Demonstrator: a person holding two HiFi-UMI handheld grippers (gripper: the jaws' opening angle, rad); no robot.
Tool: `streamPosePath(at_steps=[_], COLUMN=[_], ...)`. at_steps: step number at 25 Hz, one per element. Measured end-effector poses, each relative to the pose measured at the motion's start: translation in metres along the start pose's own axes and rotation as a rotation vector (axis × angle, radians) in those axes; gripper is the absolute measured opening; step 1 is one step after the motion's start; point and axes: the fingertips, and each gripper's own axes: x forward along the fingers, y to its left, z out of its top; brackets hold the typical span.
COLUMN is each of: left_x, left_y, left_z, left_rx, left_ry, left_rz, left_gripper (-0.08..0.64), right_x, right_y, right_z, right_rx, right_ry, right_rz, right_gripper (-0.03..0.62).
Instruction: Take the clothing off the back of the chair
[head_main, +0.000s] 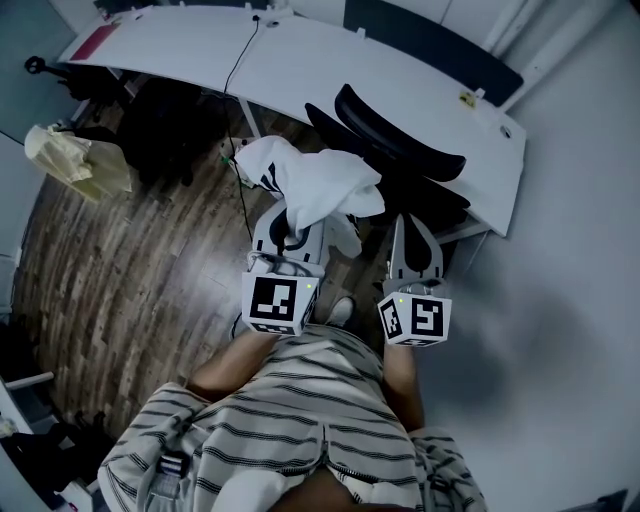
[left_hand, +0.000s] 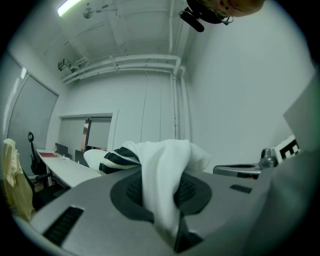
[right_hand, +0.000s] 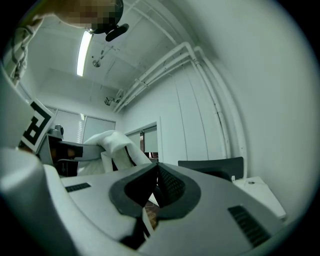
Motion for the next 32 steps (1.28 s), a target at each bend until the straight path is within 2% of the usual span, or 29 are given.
streamPosePath(at_steps=[6, 18, 32], left_x=[-0.003, 0.005, 0.007], left_y=[0.000, 0.002, 0.001], left_z=[-0.013, -0.042, -0.070], left_rx=[0.024, 0.010, -0.004], left_ry=[0.005, 0.031, 0.053], left_rz=[-0.001, 0.021, 0.004], left_gripper=[0.083, 0.083, 0.083], right_x=[0.000, 0.003, 0.004], right_y=[0.007, 0.005, 0.009], right_z=[-0.007, -0.024, -0.047], right_rx=[-0.003, 0.007, 0.038], right_ry=[0.014, 0.061, 0.107], right_rz=[0.009, 0.028, 0.038], right_gripper=[0.018, 0.018, 0.018])
